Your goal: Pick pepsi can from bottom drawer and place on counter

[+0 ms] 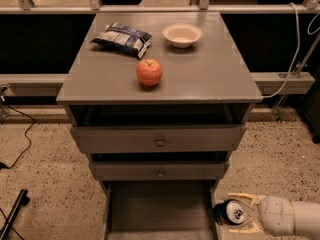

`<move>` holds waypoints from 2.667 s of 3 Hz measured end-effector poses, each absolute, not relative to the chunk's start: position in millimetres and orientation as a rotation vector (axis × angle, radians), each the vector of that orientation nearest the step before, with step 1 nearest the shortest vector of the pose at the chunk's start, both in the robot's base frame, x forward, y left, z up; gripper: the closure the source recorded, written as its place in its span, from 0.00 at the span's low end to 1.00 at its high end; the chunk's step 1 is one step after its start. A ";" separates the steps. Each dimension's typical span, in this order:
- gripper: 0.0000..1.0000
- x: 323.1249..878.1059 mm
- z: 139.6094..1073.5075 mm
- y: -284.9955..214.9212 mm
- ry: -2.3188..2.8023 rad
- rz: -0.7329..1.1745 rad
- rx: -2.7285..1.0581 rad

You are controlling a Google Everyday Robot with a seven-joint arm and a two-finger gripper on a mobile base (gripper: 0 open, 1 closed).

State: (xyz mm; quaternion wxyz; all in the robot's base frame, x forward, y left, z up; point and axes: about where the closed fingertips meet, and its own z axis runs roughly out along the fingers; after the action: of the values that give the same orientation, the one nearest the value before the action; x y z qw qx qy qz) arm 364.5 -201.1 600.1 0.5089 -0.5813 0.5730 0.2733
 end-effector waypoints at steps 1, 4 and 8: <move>1.00 359.6 608.3 -200.2 1.367 0.666 -1.421; 1.00 381.3 684.5 -162.0 1.469 0.632 -1.554; 1.00 571.8 794.0 -147.2 1.735 0.627 -1.608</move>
Offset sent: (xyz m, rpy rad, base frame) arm 0.0019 0.0311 0.0507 -0.1143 -0.0050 0.1362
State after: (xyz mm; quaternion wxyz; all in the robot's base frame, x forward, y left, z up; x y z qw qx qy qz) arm 571.8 -147.2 794.0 0.3403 -0.6180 0.6665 0.2407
